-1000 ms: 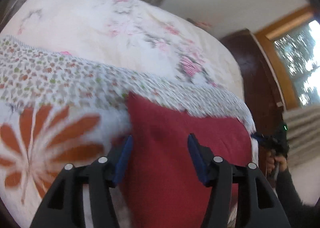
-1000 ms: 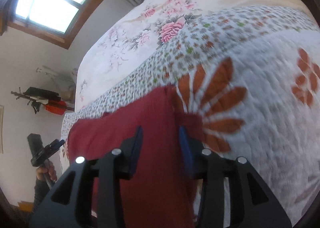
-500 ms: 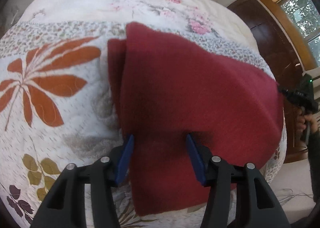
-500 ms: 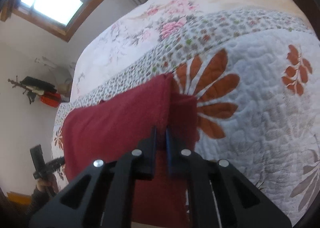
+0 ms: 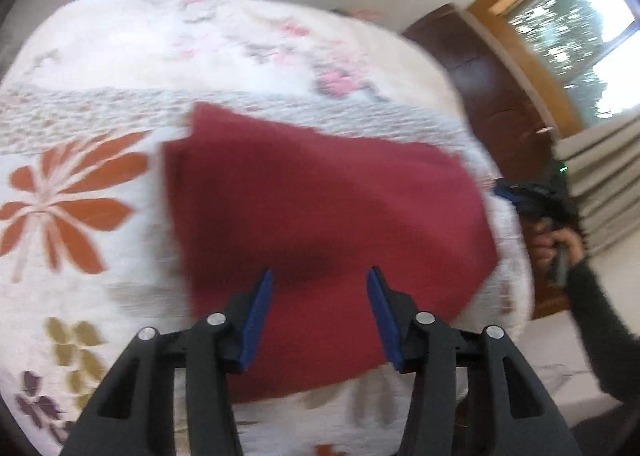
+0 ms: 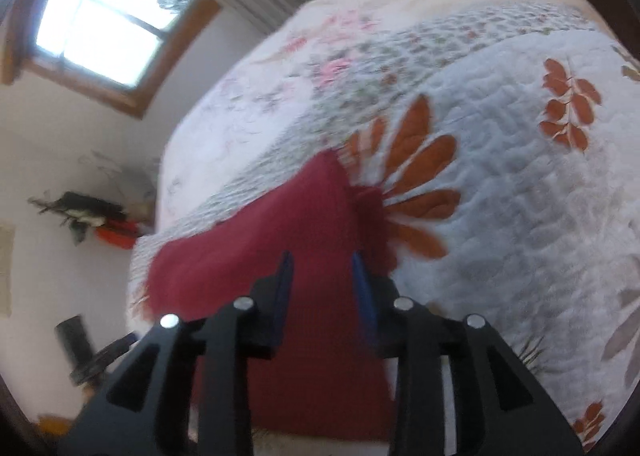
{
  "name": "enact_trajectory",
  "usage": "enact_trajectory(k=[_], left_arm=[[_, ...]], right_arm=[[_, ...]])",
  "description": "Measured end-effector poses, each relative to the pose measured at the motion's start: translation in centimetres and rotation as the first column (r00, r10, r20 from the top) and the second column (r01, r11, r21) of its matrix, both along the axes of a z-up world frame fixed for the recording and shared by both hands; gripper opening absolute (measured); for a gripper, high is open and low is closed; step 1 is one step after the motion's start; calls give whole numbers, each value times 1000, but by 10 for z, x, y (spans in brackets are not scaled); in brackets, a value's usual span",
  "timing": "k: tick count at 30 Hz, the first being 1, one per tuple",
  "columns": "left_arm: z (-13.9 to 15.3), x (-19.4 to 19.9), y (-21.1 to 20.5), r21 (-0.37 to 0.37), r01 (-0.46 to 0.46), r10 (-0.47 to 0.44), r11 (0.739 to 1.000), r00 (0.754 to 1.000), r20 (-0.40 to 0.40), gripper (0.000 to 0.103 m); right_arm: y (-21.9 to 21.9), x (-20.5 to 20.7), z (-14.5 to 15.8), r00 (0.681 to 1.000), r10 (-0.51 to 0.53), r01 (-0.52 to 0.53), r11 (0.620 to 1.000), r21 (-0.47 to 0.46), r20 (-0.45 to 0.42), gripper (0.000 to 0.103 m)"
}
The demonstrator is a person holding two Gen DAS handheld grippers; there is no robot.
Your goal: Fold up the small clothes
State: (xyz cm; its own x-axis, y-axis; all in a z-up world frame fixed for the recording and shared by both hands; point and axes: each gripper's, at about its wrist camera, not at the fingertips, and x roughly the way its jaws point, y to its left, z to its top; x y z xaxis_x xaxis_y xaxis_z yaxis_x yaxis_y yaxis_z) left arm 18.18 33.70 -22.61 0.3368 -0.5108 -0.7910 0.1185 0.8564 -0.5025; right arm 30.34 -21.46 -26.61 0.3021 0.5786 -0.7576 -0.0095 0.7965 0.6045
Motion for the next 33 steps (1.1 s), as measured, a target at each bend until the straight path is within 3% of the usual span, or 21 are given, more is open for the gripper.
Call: enact_trajectory(k=[5,7,9,12,14,18,19,21,22,24,26,29,32,33], left_arm=[[-48,-3,-1,6,-15,15,1000,992,-122,51],[-66,-9,3,26,-29,33,999,989,-147,49],[-70,-14,9,-7,-56,54,998,988,-142,49],[-61,-19,13,-16,-72,69,997,989,-132,51],[-60,-19,15,-30,-71,67,997,990,-125,57],[-71,-21,15,-38,-75,70,996,989,-129,57],[-74,-21,17,-49,-76,69,996,989,-129,57],[-74,-21,18,-79,-83,72,993,988,-135,57],[-72,-20,23,-117,-90,73,989,988,-137,57],[-65,-23,43,-192,-115,89,975,986,-138,59],[-58,-25,68,-239,-165,138,957,982,-127,71],[-56,-20,104,-266,-219,187,939,972,-143,78],[-64,-7,124,-294,-227,171,929,964,-202,92],[-68,-2,131,-322,-237,168,917,959,-227,92]], right_arm=[[37,-14,-20,988,145,-144,989,31,-50,34],[37,-8,-34,990,126,-125,992,17,-69,28],[24,-3,-41,993,73,-73,997,1,-87,11],[23,-4,-18,999,41,-38,993,116,-28,25],[41,3,-10,998,70,-69,985,158,2,29],[88,17,-39,984,166,-149,965,214,-62,28],[91,21,-47,984,160,-141,966,215,-73,26],[83,31,-61,989,107,-79,967,244,-104,4],[75,34,-60,992,63,-35,969,246,-106,4],[63,37,-49,997,-11,32,959,282,-75,29],[65,40,-38,999,-21,37,941,337,-49,37],[85,49,-43,997,20,1,959,283,-70,37],[96,60,-58,992,-5,23,990,142,-127,12],[95,61,-53,992,-35,45,995,91,-118,14]])
